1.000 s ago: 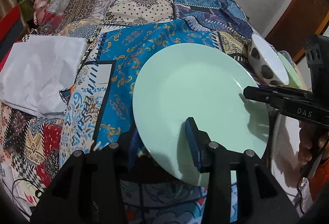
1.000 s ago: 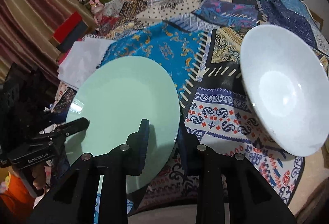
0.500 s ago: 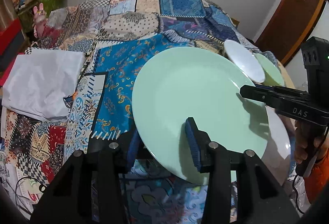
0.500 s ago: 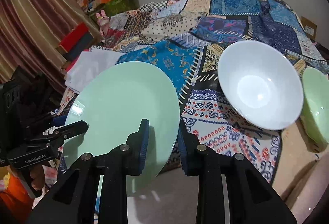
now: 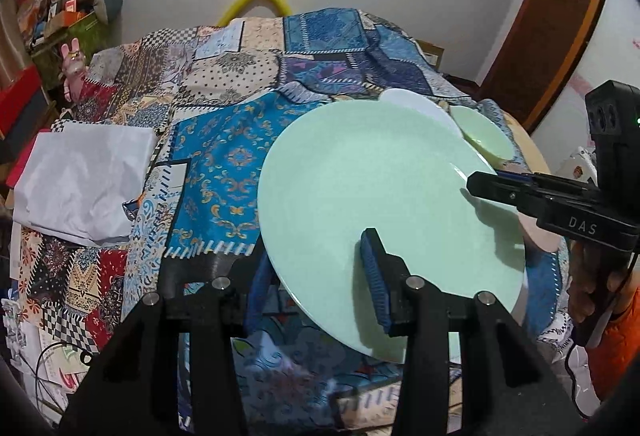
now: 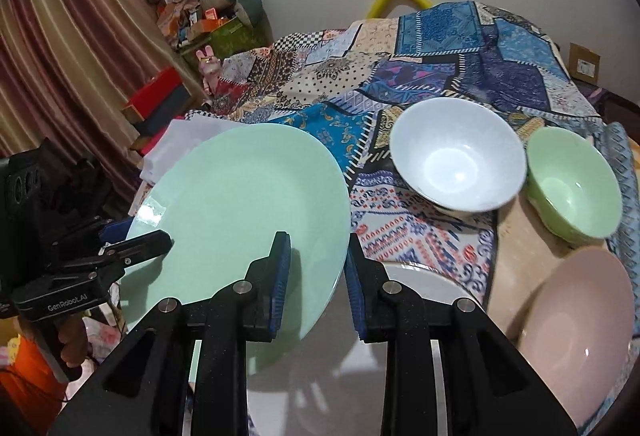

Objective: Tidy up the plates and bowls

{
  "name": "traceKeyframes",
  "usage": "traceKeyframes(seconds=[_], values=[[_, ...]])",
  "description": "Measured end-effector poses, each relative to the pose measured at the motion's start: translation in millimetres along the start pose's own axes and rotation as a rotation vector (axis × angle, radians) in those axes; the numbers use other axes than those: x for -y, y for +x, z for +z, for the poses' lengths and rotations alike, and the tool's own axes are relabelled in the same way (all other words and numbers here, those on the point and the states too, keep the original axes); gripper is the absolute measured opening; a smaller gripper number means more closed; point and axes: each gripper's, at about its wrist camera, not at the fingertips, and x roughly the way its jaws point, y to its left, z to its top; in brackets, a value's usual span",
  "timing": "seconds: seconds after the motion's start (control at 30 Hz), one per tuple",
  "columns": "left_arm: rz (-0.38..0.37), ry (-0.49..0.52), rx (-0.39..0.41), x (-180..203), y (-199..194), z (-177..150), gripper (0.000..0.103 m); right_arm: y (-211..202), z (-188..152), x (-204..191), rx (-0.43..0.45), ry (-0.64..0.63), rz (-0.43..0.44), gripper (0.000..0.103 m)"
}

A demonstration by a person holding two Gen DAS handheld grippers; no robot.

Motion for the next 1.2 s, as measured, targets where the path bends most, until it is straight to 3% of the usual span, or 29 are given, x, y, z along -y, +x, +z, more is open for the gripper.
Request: traceKeyframes(seconds=[0.63,1.2], values=[[-0.070,0.023,-0.065,61.1,7.1,-31.2,0.043,-51.6,-57.0,36.1,0.049,0.095,-0.017,0.025],[-0.090,0.008,-0.146,75.2,48.3,-51.3,0.043,-43.3,-96.6,58.2,-0.004,0.159,-0.046,0.025]])
